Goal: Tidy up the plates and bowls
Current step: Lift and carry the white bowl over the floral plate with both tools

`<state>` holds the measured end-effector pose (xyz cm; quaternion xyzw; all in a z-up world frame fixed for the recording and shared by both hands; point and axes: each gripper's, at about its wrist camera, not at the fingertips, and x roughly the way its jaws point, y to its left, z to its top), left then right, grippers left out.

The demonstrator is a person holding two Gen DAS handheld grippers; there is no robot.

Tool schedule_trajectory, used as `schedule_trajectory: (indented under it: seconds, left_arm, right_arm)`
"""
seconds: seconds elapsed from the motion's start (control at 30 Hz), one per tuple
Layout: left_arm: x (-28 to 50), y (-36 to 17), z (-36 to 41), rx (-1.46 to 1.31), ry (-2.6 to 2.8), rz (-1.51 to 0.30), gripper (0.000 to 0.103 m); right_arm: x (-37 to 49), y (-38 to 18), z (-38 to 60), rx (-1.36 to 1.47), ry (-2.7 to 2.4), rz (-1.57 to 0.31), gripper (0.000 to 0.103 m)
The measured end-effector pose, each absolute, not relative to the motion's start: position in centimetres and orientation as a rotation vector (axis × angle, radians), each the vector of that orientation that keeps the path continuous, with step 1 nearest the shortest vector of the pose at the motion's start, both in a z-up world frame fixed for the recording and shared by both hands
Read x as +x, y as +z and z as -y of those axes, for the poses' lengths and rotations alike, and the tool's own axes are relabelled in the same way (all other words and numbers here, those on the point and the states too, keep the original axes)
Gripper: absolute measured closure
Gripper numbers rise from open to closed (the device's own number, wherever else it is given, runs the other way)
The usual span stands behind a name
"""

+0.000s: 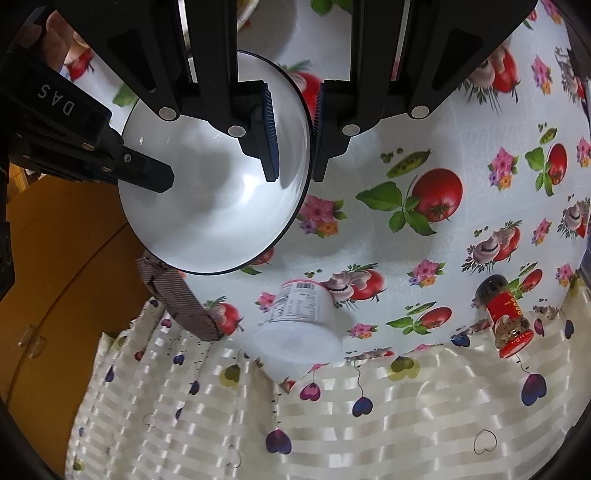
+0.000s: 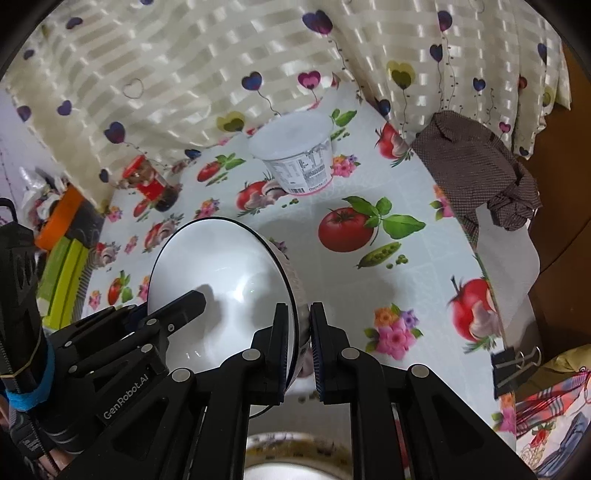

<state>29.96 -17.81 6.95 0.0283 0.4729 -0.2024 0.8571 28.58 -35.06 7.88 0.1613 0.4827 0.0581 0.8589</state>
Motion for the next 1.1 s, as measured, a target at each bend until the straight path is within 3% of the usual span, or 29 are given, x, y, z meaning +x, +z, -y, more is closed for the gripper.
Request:
schedule_trajectory:
  seconds: [0.47, 1.1]
  left_arm:
    - [22.5, 9.0, 18.3, 0.057, -0.491, -0.956, 0.085]
    - [15.6, 6.4, 18.5, 0.066, -0.524, -1.014, 0.085]
  right_arm:
    - [19.9, 9.8, 36.1, 0.348, 0.128, -0.968, 0.091]
    - [12.6, 7.7, 36.4, 0.367, 0.111, -1.005, 0.091]
